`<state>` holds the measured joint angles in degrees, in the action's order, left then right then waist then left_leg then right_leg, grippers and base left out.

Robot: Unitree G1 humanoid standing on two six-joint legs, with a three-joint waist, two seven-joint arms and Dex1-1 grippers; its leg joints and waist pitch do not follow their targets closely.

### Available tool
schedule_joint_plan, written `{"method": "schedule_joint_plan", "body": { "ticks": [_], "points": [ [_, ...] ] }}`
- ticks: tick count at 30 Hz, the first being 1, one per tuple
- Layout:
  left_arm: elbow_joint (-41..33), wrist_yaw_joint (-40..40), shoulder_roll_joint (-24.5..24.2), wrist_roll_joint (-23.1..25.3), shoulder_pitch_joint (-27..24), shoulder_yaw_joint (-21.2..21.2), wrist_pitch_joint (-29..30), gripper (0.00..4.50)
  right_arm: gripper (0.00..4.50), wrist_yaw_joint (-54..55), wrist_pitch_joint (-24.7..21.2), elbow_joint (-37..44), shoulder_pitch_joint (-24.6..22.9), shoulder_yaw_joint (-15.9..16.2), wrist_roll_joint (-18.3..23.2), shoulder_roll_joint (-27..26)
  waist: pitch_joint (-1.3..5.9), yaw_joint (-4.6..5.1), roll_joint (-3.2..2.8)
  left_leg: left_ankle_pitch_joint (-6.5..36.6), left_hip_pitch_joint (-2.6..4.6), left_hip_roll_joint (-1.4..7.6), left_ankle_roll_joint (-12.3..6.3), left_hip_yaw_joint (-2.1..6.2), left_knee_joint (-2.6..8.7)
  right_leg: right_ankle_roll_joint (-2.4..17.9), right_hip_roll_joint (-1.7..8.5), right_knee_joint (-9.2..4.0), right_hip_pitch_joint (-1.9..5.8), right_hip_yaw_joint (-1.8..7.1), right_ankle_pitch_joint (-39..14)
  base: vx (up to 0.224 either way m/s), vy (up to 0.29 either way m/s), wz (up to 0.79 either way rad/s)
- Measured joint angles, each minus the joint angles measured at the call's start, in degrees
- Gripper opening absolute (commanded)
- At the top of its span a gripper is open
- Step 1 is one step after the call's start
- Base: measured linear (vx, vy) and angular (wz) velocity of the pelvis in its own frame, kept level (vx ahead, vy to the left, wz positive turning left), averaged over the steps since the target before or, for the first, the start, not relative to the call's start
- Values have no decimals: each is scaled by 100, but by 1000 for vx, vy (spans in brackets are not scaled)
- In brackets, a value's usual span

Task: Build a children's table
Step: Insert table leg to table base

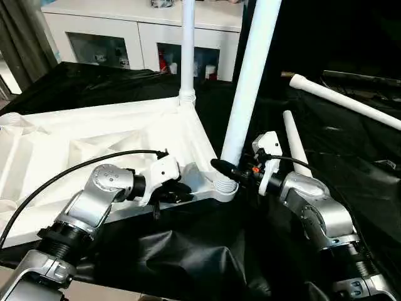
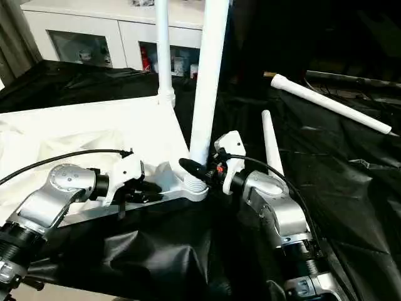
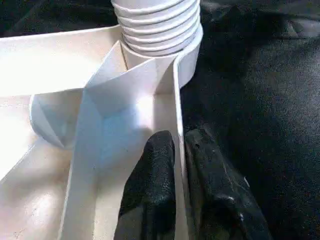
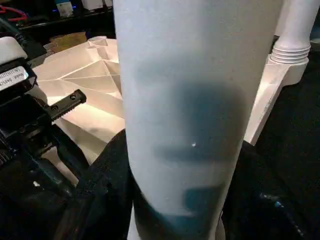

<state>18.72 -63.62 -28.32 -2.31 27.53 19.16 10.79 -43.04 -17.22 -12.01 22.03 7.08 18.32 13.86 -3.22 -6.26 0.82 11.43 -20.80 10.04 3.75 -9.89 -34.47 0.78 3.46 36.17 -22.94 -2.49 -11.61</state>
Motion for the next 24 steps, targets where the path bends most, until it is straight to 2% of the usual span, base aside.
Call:
{"method": "schedule_joint_plan", "body": {
  "ticks": [4, 17, 18, 22, 24],
  "points": [
    [17, -5, 2, 0, 0, 28, -18, 5, 188, 1, 7, 0, 1, 0, -7, 0, 0, -1, 0, 0, 1, 0, 0, 0, 0, 2, 0, 0, 1, 0, 1, 0, 0, 0],
    [61, -26, -29, 121, 25, 94, -213, 0, 188, 4, 10, -44, 11, 6, -73, 13, 1, -1, -1, -1, 9, 1, 1, 0, 1, 3, -1, 0, 5, 0, 6, 0, 0, 0],
    [85, -22, -24, 129, 31, 95, -253, 47, 188, 5, 10, -46, 12, 6, -75, 13, 1, -1, -1, -1, 11, 1, 1, 0, 1, 3, -1, 0, 6, 0, 6, 0, 0, 0],
    [237, 4, 35, 186, 86, 109, -105, 65, 188, 8, 11, -57, 21, 6, -101, -1, 1, 3, -2, -1, 19, 1, 2, 0, 2, 4, -1, 0, 13, 1, 7, 0, 0, 0],
    [254, 9, 39, 211, 97, 111, -97, 89, 188, 8, 12, -59, 22, 6, -103, -14, 1, 8, -2, -1, 21, 1, 2, 0, 2, 4, -1, 0, 13, 3, 7, 0, 0, 0]
  ]
}}
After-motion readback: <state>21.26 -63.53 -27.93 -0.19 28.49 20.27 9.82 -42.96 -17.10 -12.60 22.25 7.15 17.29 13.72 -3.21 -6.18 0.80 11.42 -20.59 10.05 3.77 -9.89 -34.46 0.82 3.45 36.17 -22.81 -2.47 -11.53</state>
